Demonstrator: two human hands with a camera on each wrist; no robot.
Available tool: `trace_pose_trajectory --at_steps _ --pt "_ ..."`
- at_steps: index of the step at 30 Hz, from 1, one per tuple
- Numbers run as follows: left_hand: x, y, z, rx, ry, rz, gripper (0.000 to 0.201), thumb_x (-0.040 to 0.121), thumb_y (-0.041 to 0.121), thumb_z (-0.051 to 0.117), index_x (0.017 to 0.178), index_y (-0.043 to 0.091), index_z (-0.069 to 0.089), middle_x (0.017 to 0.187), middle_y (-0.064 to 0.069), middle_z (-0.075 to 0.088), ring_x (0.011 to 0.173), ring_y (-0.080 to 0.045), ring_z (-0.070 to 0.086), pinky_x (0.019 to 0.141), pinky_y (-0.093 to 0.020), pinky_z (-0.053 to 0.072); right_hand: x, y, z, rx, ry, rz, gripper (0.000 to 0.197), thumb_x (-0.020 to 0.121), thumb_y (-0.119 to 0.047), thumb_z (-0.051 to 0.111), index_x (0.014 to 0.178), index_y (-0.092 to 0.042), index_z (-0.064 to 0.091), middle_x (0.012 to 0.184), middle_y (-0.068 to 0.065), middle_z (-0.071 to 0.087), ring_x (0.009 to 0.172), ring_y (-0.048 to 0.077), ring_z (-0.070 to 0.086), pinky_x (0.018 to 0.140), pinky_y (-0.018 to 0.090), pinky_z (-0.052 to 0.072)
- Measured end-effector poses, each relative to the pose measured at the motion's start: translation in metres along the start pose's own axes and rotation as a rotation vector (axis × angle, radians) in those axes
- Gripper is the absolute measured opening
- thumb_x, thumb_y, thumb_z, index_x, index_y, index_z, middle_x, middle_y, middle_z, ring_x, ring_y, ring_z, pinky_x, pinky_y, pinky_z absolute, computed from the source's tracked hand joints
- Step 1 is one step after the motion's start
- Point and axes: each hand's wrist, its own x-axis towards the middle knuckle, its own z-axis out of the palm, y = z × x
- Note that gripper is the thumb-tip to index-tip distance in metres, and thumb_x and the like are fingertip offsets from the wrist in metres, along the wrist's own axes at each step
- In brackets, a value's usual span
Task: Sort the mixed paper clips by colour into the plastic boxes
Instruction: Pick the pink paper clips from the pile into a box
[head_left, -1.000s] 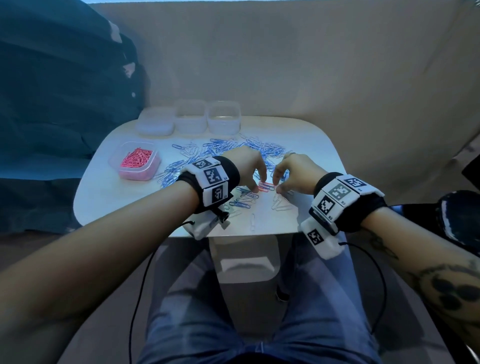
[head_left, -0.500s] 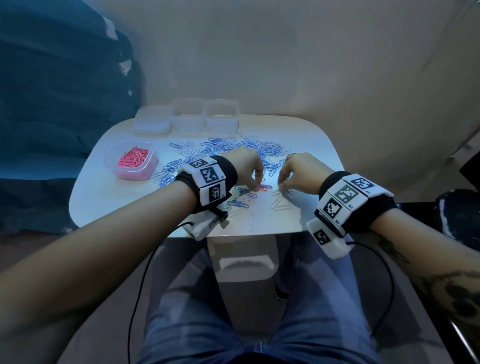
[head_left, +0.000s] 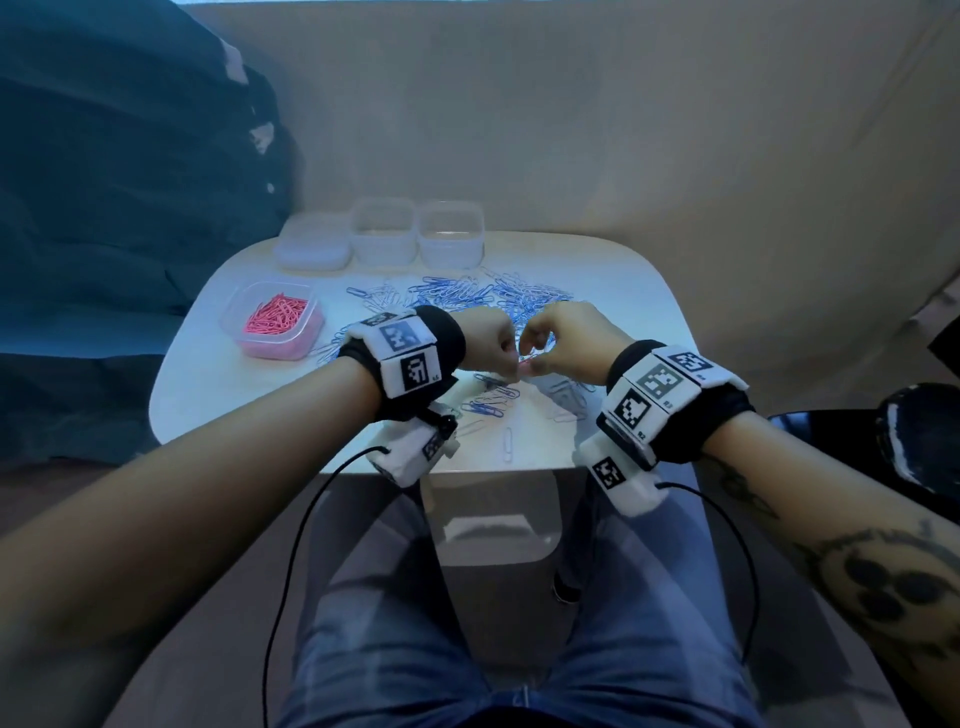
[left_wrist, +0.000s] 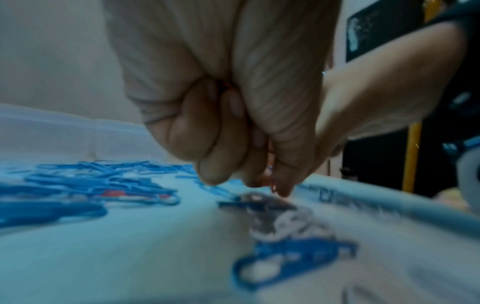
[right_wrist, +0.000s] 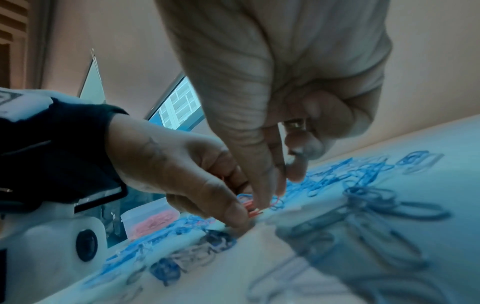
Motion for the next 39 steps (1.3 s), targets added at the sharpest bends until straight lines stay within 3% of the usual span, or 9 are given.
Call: trace_pose_trajectory --at_steps 6,11,14,19,22,26,29,35,39 --pt "-0.020 -0.015 -0.015 -0.302 0.123 0.011 0.021 0.089 0.034 0.060 0.099 0.016 0.057 0.064 0.006 0.040 0.052 -0.006 0.036 0.044 -0.015 0.028 0.002 -0.007 -0.009 0.060 0.062 -0.011 0.012 0.080 -0.018 0.069 0.090 -0.011 0.071 0.083 0.002 0.060 0.084 0.016 0.052 0.078 0.029 0.043" --pt "-0.032 -0.025 -0.001 -1.722 0.333 -0.188 0.031 0.099 0.031 0.036 0.073 0.016 0.043 0.044 0.008 0.034 0.032 -0.002 0.028 0.031 -0.011 0.021 0.003 -0.031 -0.012 0.345 0.270 -0.039 0.012 0.081 -0.014 0.067 0.090 -0.006 0.071 0.074 0.001 0.058 0.071 0.007 0.051 0.058 0.018 0.035" --pt "-0.040 -0.028 0.006 -2.320 0.327 -0.179 0.037 0.100 0.026 0.031 0.066 0.014 0.042 0.046 0.003 0.047 0.033 -0.005 0.044 0.036 -0.008 0.035 -0.003 -0.064 -0.005 0.418 0.433 -0.163 0.008 0.081 -0.015 0.066 0.085 -0.010 0.070 0.064 -0.008 0.054 0.051 -0.005 0.046 0.056 0.009 0.033" --pt "-0.056 -0.034 0.018 -2.588 0.260 -0.087 0.041 0.102 0.024 0.025 0.075 0.005 0.049 0.066 -0.004 0.057 0.051 -0.013 0.059 0.042 -0.016 0.050 -0.010 -0.095 0.017 0.246 0.381 -0.292 0.009 0.076 -0.013 0.066 0.084 -0.011 0.064 0.080 0.002 0.064 0.069 0.015 0.052 0.070 0.034 0.046" --pt "-0.066 -0.051 0.022 -2.731 0.353 -0.109 0.043 0.101 0.029 0.031 0.068 0.008 0.049 0.057 -0.002 0.053 0.048 -0.012 0.052 0.044 -0.017 0.046 -0.009 -0.095 0.013 0.318 0.421 -0.355 0.012 0.078 -0.017 0.070 0.083 -0.009 0.065 0.078 -0.001 0.056 0.060 -0.003 0.040 0.061 0.016 0.036" --pt "-0.098 -0.095 -0.003 -2.531 0.427 -0.052 0.038 0.085 0.011 0.039 0.047 0.014 0.040 0.039 0.006 0.036 0.027 -0.006 0.033 0.025 -0.012 0.022 -0.004 -0.067 -0.001 0.367 0.458 -0.229 0.006 0.083 -0.019 0.067 0.084 -0.016 0.063 0.067 -0.008 0.051 0.047 0.000 0.044 0.051 0.009 0.033" --pt "-0.111 -0.132 -0.034 -2.080 0.648 -0.117 0.042 0.096 0.023 0.034 0.054 0.019 0.031 0.035 0.008 0.025 0.024 -0.003 0.021 0.024 -0.013 0.011 -0.004 -0.050 0.000 0.341 0.414 -0.176 0.006 0.084 -0.017 0.065 0.080 -0.019 0.060 0.067 -0.006 0.054 0.050 0.001 0.045 0.051 0.008 0.034" --pt "-0.079 -0.165 -0.038 -0.898 0.700 -0.386 0.042 0.099 0.026 0.040 0.057 0.018 0.041 0.052 0.002 0.041 0.045 -0.012 0.039 0.044 -0.019 0.030 0.008 -0.058 0.012 0.409 0.253 -0.160 0.009 0.085 -0.015 0.064 0.077 -0.017 0.061 0.072 -0.004 0.056 0.047 0.008 0.041 0.049 0.010 0.034" --pt "-0.077 -0.159 -0.036 -0.570 0.682 -0.416 0.037 0.097 0.023 0.043 0.066 0.015 0.060 0.070 0.002 0.057 0.075 -0.015 0.049 0.062 -0.016 0.035 0.013 -0.056 0.004 0.332 0.254 -0.139 0.008 0.086 -0.015 0.063 0.078 -0.017 0.062 0.077 -0.002 0.059 0.055 0.006 0.043 0.056 0.011 0.035"
